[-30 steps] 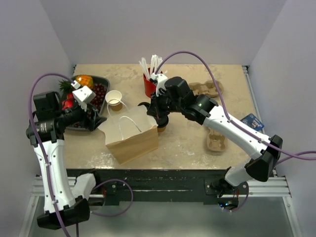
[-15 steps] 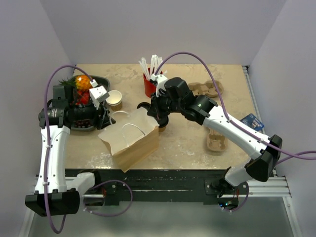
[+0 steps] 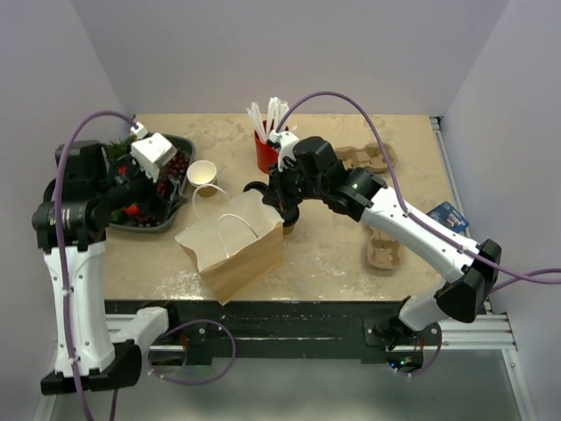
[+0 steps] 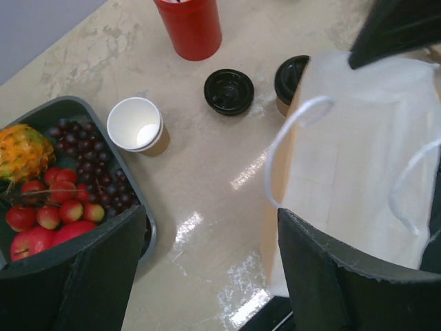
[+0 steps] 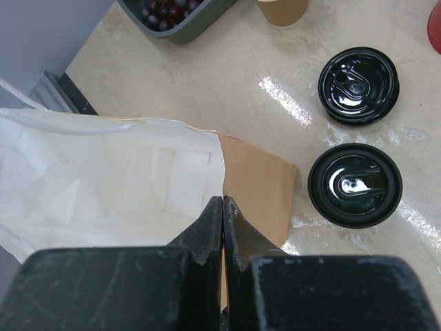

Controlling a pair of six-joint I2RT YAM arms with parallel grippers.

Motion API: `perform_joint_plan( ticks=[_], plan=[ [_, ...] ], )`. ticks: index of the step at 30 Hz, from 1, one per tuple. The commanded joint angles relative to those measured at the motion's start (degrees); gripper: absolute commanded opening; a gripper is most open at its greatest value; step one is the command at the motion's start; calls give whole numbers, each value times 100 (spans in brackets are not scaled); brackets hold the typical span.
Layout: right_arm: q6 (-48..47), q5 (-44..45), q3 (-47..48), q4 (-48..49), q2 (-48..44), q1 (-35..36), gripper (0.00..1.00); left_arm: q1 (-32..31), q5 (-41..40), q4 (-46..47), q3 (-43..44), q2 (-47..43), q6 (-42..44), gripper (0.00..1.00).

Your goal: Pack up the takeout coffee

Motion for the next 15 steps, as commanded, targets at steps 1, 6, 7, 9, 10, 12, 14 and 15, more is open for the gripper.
perform_joint_plan(
  ticks=[1,6,7,9,10,12,14,15],
  plan=[
    [-44,-21,84,147,46,-43,0,-29,428,-585,-381,-514,-151,81],
    [-88,5,199,68,116,-43,0,-29,473,-576,-752,-506,244,81],
    [-88,5,216,76,117,-52,0,-21,498,-568,-796,-497,296,81],
    [-70,5,199,94,134,-52,0,-21,612,-568,-980,-506,481,81],
    [-61,-3,190,102,152,-43,0,-29,630,-576,-1042,-497,542,81],
    [-35,-3,199,129,169,-52,0,-29,683,-576,-1218,-401,736,79],
    [-44,-3,225,120,195,-43,0,-21,683,-524,-1393,-217,833,77],
    [-52,-3,251,111,213,-52,0,-21,666,-471,-1455,-155,833,74]
  ],
)
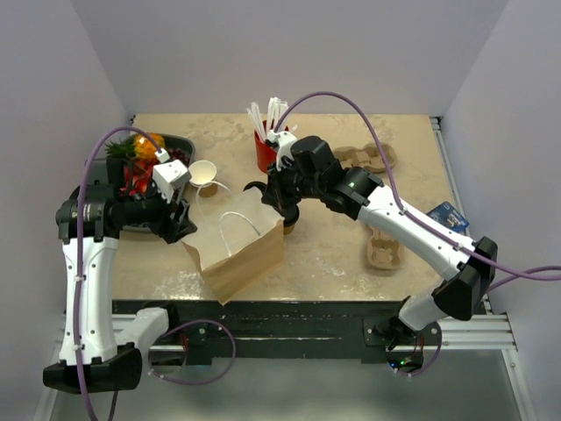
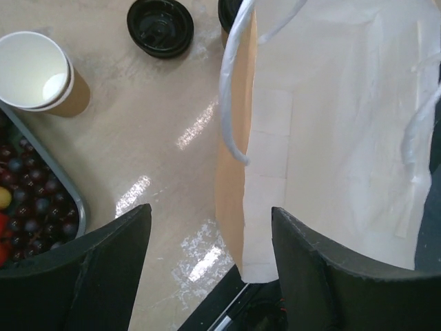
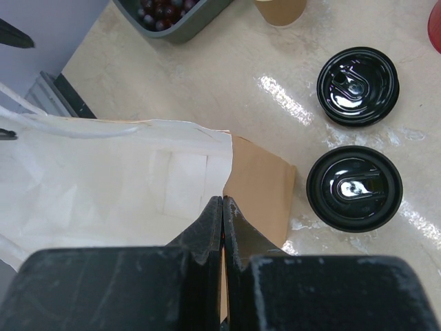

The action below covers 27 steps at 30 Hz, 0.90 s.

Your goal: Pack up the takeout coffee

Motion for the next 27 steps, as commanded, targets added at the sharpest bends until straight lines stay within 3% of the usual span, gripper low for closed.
perform_joint_plan(
  ticks=[1,4,12,13,14,16,19,20,25,27],
  plan=[
    [-48,-3,256,68,121,-32,0,-12,233,163,-334,293,337,72],
    [-57,-12,300,33,157,-24,0,-12,496,330,-422,496,285,63],
    [-153,14,343,59,279,-41,0,-56,1182,23,-361,769,706,15],
    [-197,-142,396,50,306,-85,22,-56,1165,-3,-335,761,732,12],
    [-337,-327,457,33,341,-268,35,-64,1069,-30,-300,760,741,3],
    [-565,-591,703,-46,411,-541,57,-64,832,-21,-195,682,785,0],
    [-1644,-1215,1108,-529,656,-1060,71,-65,270,-30,-203,445,1074,0],
    [-2605,-1286,1135,-782,684,-1191,73,-65,-10,-30,-246,392,1136,0],
    [-5559,-1751,-427,-241,280,-1474,83,-47,-619,-30,-589,216,1339,0],
    [-6564,-2233,-894,-441,183,-1483,84,-56,-812,-21,-607,242,1295,0]
  ],
)
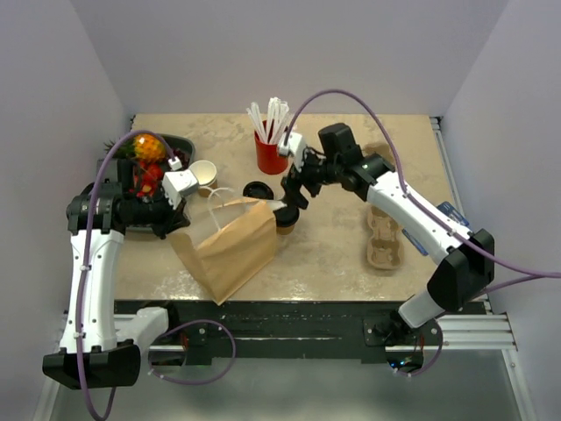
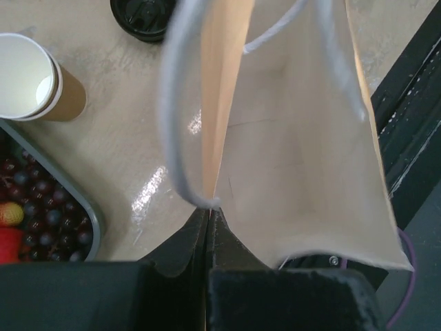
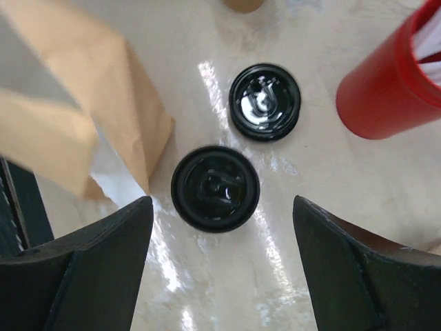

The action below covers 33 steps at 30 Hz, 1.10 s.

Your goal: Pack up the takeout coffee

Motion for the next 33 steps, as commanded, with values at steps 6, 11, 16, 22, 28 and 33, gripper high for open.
perform_joint_plan(
  ticks=[6,11,16,22,28,33],
  plan=[
    [-4812,-1153,-1201,-636,-134,-12,84,19,-1057,-89,315,-18,-134,0],
    [-4753,-1391,-1035,-478,33,-20,84,10,-1040,-89,359,-168,15,0],
    [-5319,-1479,-1078,-618,121,-20,84,10,-952,-80,490,-54,94,0],
    [-5965,-1286,-1693,-5,34,32,87,10,-987,-80,509,-9,138,0],
    [-5938,-944,-2229,1349,-19,251,90,10,-1110,-80,377,-45,112,0],
    [-5772,-302,-2923,3009,-37,586,88,10,-1136,-80,394,-18,68,0]
  ],
)
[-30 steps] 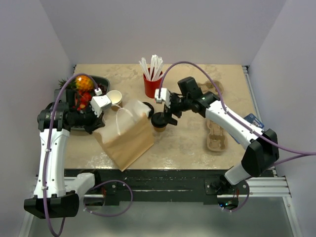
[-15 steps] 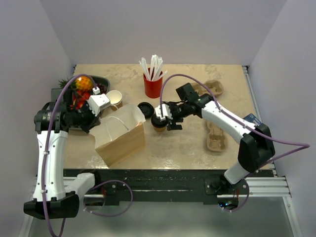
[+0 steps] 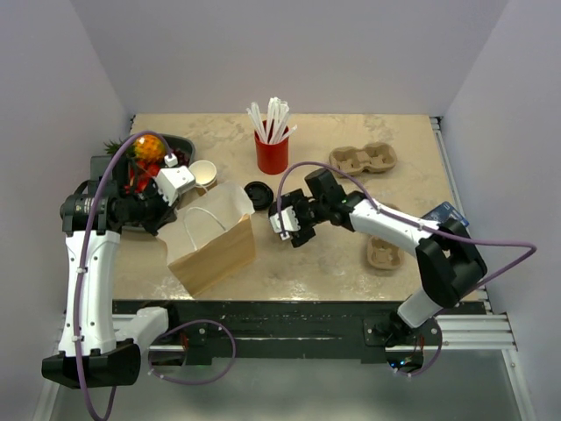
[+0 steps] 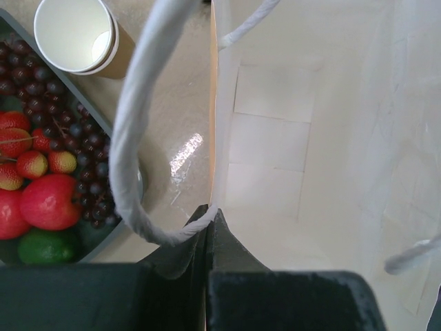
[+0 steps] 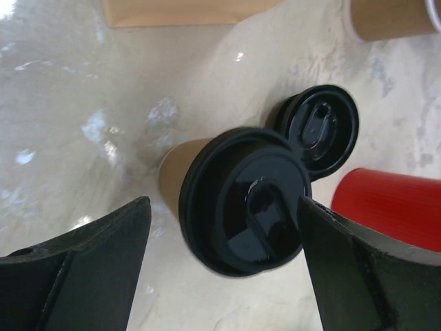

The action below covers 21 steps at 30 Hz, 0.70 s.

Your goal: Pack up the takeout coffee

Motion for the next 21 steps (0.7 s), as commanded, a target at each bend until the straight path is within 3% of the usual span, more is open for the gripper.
perform_joint_plan(
  ticks=[1,5,21],
  plan=[
    [199,618,-530,1885,-144,343,88,25,-72,1,86,-12,29,0],
    [403,1101,-759,2799,-39,511,88,34,-72,1,78,6,2,0],
    [113,2175,-312,3425,1217,450,85,25,-37,36,60,146,46,0]
  ],
)
